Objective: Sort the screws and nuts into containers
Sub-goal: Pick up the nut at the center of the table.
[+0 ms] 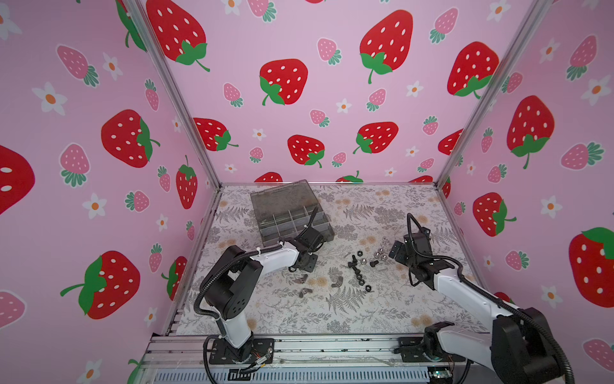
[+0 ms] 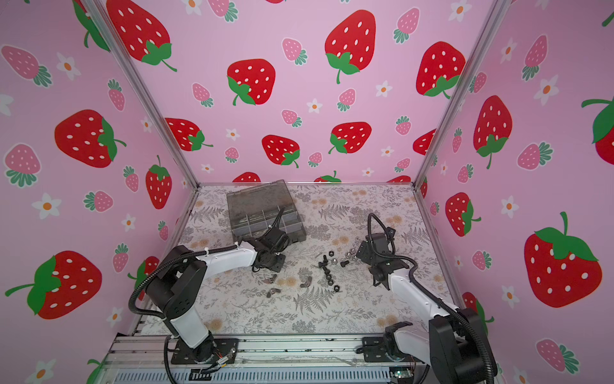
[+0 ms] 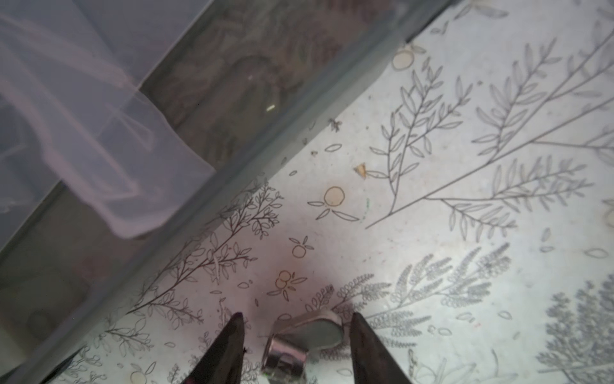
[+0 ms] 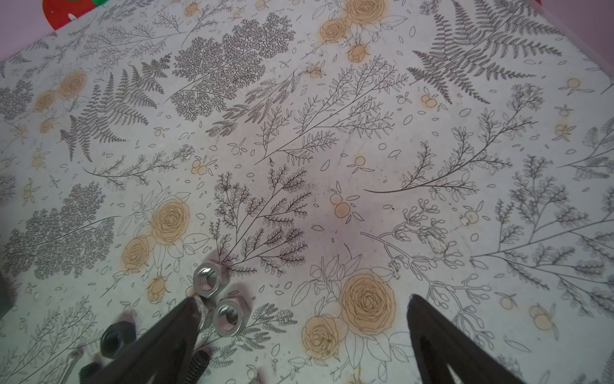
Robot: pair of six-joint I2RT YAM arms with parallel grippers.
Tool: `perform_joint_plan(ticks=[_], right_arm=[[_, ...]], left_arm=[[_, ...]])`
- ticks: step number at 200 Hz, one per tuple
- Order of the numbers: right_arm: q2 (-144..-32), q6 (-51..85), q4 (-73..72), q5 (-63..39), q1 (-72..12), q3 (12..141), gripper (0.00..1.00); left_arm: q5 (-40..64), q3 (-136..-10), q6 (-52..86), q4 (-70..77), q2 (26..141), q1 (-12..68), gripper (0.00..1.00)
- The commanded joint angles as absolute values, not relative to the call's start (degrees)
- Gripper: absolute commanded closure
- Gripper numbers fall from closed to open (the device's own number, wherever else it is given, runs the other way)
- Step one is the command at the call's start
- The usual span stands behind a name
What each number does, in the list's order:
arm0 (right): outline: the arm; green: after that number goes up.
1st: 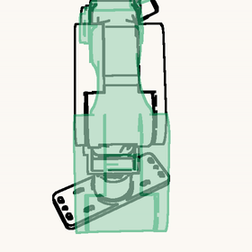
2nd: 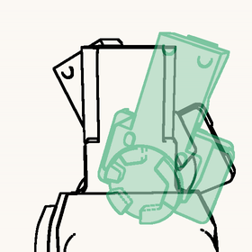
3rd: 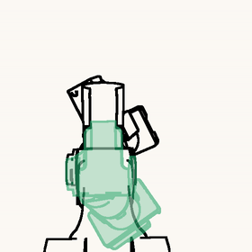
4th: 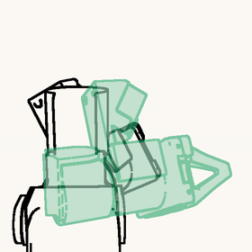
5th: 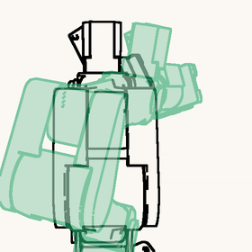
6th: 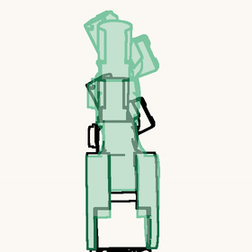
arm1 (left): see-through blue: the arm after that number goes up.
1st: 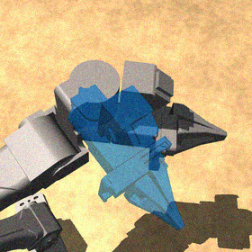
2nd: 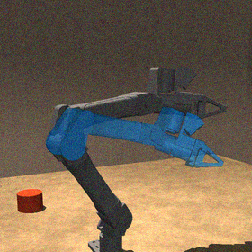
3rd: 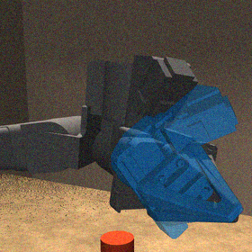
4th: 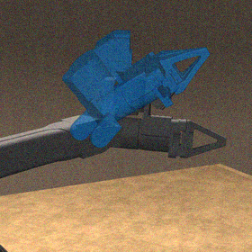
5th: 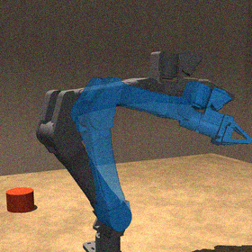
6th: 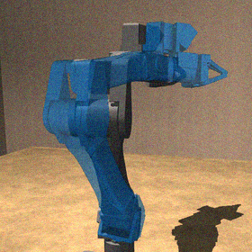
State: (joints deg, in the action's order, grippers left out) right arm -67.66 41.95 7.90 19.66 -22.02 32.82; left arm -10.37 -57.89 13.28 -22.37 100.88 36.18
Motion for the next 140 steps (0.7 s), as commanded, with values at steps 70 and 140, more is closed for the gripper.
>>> perform_joint_plan(ticks=[70,140], right_arm=[[-68.4,43.0,8.9,21.1,-22.8,34.6,0.0],[-68.3,42.7,8.4,21.4,-22.9,34.5,0.0]], left_arm=[[-7.8,-57.0,16.3,-26.6,100.5,35.6,0.63],[-9.2,-55.4,17.3,-27.1,99.6,35.5,0.57]])
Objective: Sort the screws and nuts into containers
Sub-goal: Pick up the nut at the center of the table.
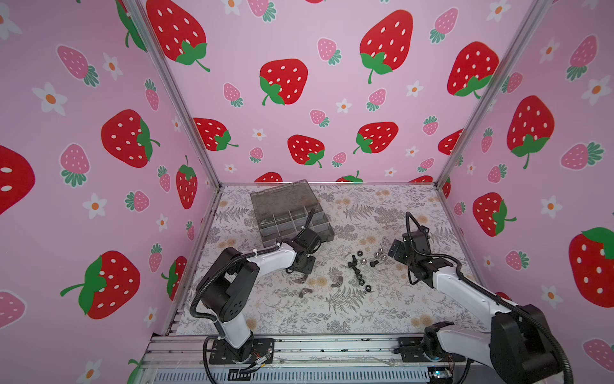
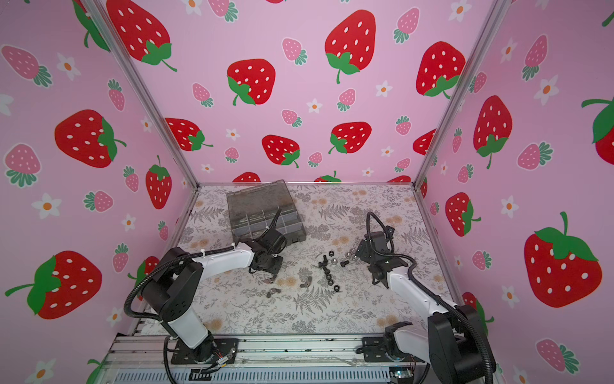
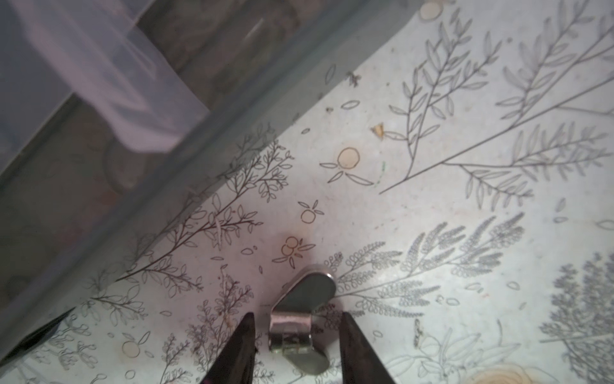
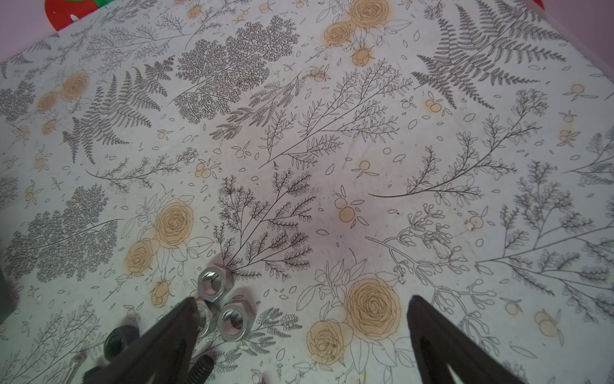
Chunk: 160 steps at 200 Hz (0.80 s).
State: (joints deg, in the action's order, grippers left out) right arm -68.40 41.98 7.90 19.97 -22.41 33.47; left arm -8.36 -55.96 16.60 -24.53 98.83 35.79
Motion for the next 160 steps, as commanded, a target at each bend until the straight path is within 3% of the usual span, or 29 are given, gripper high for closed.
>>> perform_joint_plan(ticks=[1,90,118,160], right_arm=[[-68.3,42.7,8.4,21.4,-22.9,34.4,0.0],[-68.4,42.4,6.8,21.0,-22.9,33.4,0.0],[-67.4,42.9,7.2,21.9,-23.0,33.6,0.0],[-66.5,42.6,8.1,22.7,-23.0,34.3,0.0]], left_arm=[[-9.2,-55.5,17.3,-27.1,99.7,35.5,0.57],[-12.3,-57.5,17.0,-26.9,101.8,35.2,0.7],[-12.0,-58.6,16.9,-27.9,102.0,35.2,0.81],[-12.2,-59.2,18.0,-29.6,99.3,35.2,0.88]])
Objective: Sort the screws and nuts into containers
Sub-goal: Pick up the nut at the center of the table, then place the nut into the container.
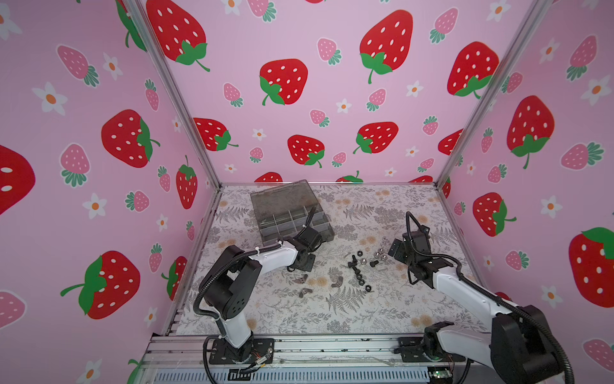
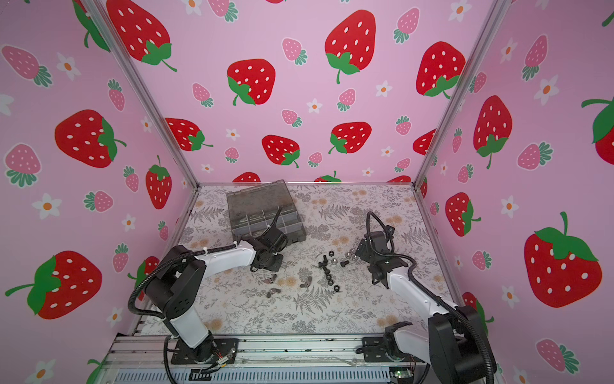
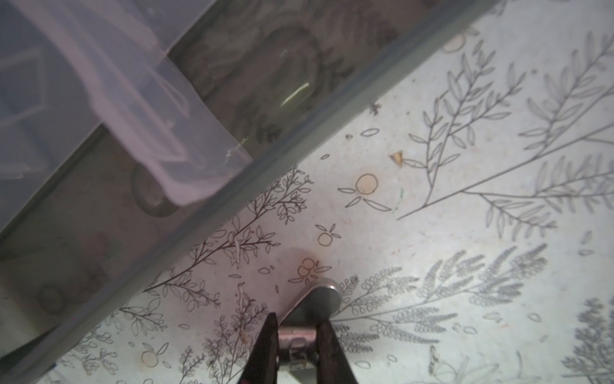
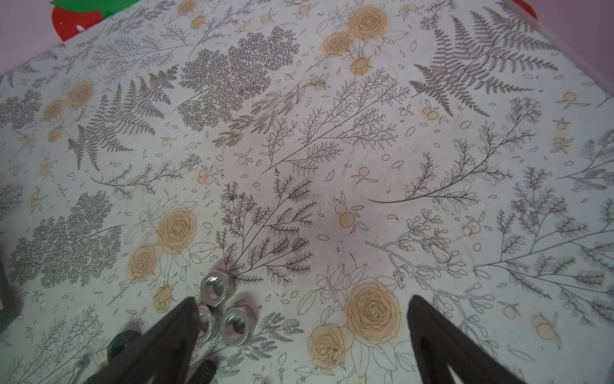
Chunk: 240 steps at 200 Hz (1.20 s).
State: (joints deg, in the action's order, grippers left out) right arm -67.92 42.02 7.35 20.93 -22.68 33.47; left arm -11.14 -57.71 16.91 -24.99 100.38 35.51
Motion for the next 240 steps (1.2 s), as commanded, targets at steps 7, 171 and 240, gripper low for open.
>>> perform_joint_plan(ticks=[7,171,240], right_arm=[[-66.3,42.3,8.1,22.7,-23.0,34.3,0.0],[-63.8,41.0,6.2,22.1,-23.0,34.4,0.0],[-65.2,41.1,5.9,22.1,-23.0,34.5,0.0]], left_arm=[[-12.2,-59.5,18.2,-30.1,98.4,35.3,0.89],[-14.4,-67.6,12.1,-33.1,90.8,24.4,0.93],[-14.2,-69.4,8.1,-30.9,98.3,22.9,0.85]])
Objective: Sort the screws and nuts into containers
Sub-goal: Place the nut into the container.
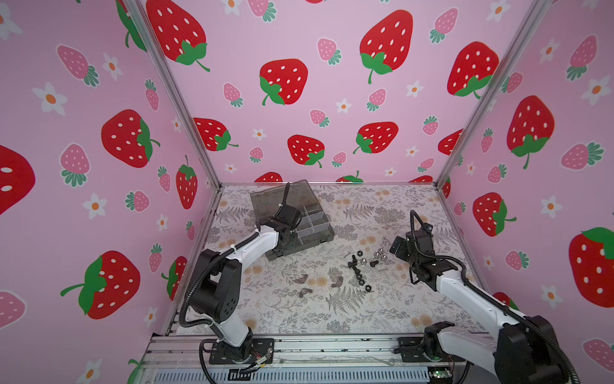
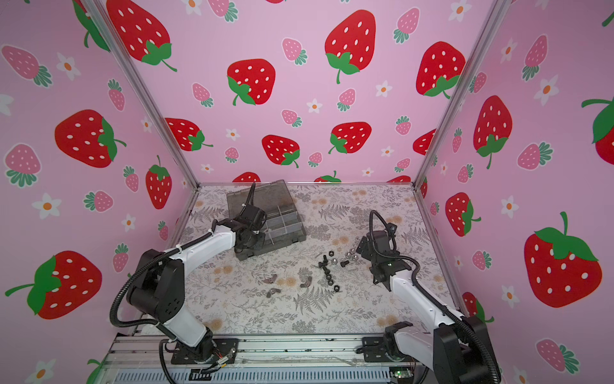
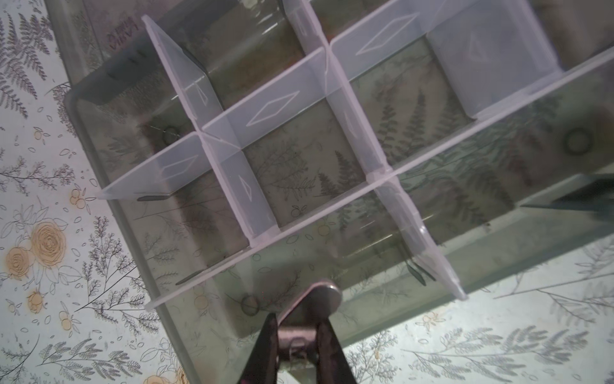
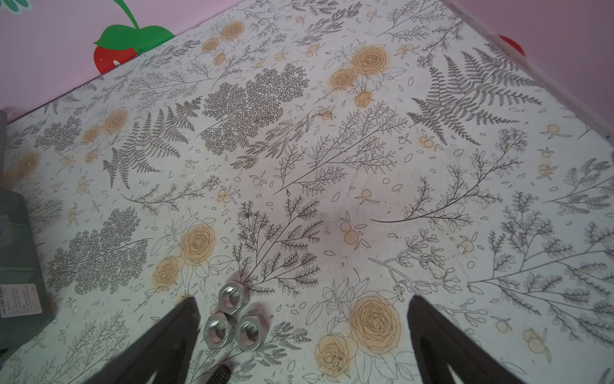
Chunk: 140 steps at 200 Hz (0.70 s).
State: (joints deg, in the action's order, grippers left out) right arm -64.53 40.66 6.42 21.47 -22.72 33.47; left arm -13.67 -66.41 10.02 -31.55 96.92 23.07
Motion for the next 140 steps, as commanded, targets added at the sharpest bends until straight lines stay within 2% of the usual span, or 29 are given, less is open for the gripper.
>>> perform_joint_plan(ticks=[1,33,51,80,140], right_arm=[[-65.2,41.1,5.9,22.1,-23.0,34.5,0.0],[-64.9,41.0,6.0,22.1,-23.1,34.4,0.0],[-64.5,40.8,6.2,22.3,-23.1,34.3,0.0],[-63.5,40.9,6.5,22.8,-23.1,33.9,0.0],[-63.1,42.1,8.2,23.3,-23.1,33.5,0.0]], left_arm=[[-14.2,-69.4,8.1,-30.9,98.4,22.9,0.85],[-14.1,-69.4,7.9,-30.1,99.4,22.9,0.79],[-14.0,-69.5,7.9,-30.4,99.5,22.9,0.64],[-12.7,-68.8,8.7,-30.2,98.5,23.0,0.51],[-11.9,-66.7,13.3,-33.9,91.0,27.2,0.47]])
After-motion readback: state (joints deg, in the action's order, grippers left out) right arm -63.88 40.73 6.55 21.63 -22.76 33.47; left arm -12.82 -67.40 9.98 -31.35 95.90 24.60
